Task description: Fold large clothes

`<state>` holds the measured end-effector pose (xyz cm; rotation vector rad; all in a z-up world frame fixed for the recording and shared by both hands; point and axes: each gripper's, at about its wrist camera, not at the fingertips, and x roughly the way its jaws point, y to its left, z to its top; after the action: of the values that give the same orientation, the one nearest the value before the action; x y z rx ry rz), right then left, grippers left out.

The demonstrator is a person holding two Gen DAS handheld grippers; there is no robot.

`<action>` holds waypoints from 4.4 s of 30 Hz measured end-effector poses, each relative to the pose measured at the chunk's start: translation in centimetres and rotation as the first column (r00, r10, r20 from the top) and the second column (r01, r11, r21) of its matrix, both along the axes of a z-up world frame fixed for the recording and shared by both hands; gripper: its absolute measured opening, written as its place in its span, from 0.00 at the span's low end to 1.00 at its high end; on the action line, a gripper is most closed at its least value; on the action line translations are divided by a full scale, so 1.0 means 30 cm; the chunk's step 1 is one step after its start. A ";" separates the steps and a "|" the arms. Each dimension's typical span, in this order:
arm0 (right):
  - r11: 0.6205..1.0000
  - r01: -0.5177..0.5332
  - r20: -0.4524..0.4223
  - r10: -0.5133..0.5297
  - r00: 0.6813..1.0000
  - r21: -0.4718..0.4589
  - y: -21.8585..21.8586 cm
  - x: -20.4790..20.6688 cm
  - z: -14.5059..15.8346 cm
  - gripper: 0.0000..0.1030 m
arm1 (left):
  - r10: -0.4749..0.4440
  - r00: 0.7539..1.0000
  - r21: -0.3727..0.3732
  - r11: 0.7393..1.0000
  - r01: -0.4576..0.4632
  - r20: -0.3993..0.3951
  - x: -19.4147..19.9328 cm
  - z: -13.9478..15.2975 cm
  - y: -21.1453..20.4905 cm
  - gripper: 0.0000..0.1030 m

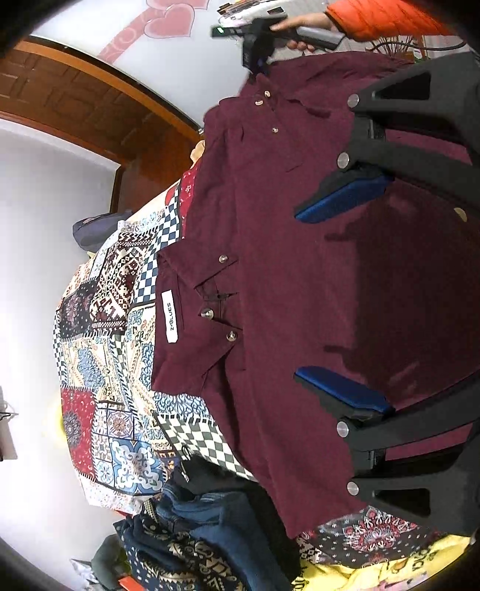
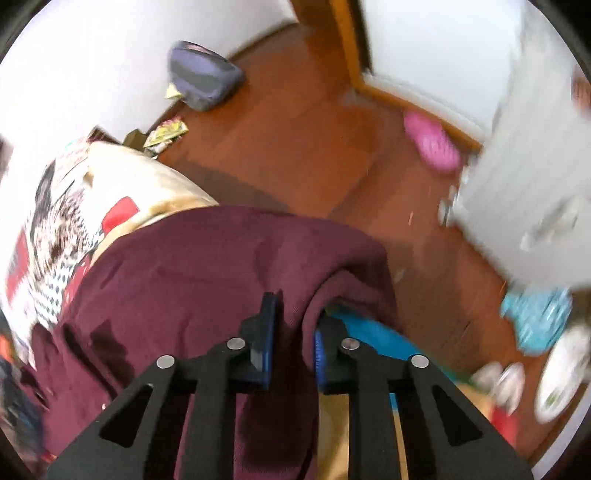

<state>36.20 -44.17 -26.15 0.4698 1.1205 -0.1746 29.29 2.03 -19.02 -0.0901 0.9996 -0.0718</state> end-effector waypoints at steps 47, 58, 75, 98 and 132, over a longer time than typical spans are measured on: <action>0.959 -0.279 0.246 0.259 0.934 0.047 0.260 -0.197 0.350 0.75 | -0.038 0.998 0.009 0.999 0.038 0.043 -0.140 0.043 -0.032 0.77; 0.938 0.015 -0.041 -0.001 0.999 0.347 0.073 0.017 -0.087 0.75 | -0.011 1.000 -0.011 1.000 0.012 0.020 -0.104 0.019 -0.016 0.77; 0.990 -0.030 0.192 0.003 0.981 0.140 0.077 -0.038 0.225 0.07 | 0.010 0.998 -0.003 1.000 -0.010 0.068 -0.135 0.064 0.023 0.77; 0.638 -0.764 0.095 0.770 0.631 -0.101 1.175 -0.353 0.299 0.11 | 0.087 0.983 0.012 0.996 -0.090 0.160 -0.399 0.177 0.248 0.77; 0.811 -0.509 0.083 0.551 0.831 -0.290 0.482 -0.287 0.307 0.50 | -0.447 0.893 0.223 0.868 0.444 -0.040 0.006 0.015 -0.482 0.78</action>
<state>27.58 -29.71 -16.94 -0.0762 1.0100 0.2111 29.49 -12.43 -18.56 0.3562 0.9937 -0.3817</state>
